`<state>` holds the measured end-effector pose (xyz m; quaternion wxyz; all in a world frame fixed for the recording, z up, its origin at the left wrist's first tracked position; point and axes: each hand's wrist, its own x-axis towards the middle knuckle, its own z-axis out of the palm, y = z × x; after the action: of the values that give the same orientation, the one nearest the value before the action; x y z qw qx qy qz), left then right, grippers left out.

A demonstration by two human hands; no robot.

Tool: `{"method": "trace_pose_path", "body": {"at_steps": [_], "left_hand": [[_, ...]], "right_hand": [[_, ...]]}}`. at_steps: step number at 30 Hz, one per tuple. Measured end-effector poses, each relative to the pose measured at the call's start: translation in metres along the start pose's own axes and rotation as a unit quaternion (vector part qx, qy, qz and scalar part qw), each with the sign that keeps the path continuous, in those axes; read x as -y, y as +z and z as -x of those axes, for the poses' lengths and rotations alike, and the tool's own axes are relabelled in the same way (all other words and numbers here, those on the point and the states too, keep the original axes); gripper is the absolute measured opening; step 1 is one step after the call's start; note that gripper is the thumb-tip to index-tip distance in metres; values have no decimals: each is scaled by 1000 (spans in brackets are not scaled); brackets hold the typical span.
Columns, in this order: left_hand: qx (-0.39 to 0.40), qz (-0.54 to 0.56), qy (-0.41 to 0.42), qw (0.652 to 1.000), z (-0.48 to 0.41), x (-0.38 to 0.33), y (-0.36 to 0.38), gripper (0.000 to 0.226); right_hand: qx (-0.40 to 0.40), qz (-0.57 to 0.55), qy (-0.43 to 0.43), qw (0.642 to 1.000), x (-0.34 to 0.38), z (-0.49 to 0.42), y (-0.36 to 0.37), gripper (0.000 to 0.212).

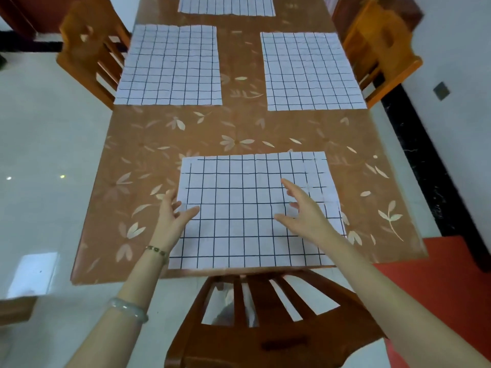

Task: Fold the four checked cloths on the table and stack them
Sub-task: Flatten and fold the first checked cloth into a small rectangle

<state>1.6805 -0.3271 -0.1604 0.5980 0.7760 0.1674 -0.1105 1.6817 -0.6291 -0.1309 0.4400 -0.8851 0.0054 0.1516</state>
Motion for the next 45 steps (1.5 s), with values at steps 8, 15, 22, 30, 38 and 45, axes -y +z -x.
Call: {"method": "trace_pose_path", "body": {"at_steps": [8, 15, 22, 30, 38, 45], "left_hand": [[-61, -154, -51, 985, -56, 28, 15, 67], [-166, -320, -147, 921, -64, 29, 30, 57], [-141, -302, -206, 920, -79, 26, 31, 105], [-93, -265, -137, 950, -78, 17, 12, 23], [-103, -299, -15, 949, -56, -16, -22, 33], [-106, -330, 22, 938, -34, -53, -29, 25]], "right_hand": [[88, 315, -68, 943, -49, -76, 26, 94], [188, 394, -36, 899, -81, -90, 35, 105], [210, 409, -35, 887, -82, -91, 37, 108], [217, 410, -29, 886, -79, -92, 40, 114], [216, 404, -45, 887, -65, -100, 60, 118], [221, 411, -68, 882, -49, -105, 79, 116]]}}
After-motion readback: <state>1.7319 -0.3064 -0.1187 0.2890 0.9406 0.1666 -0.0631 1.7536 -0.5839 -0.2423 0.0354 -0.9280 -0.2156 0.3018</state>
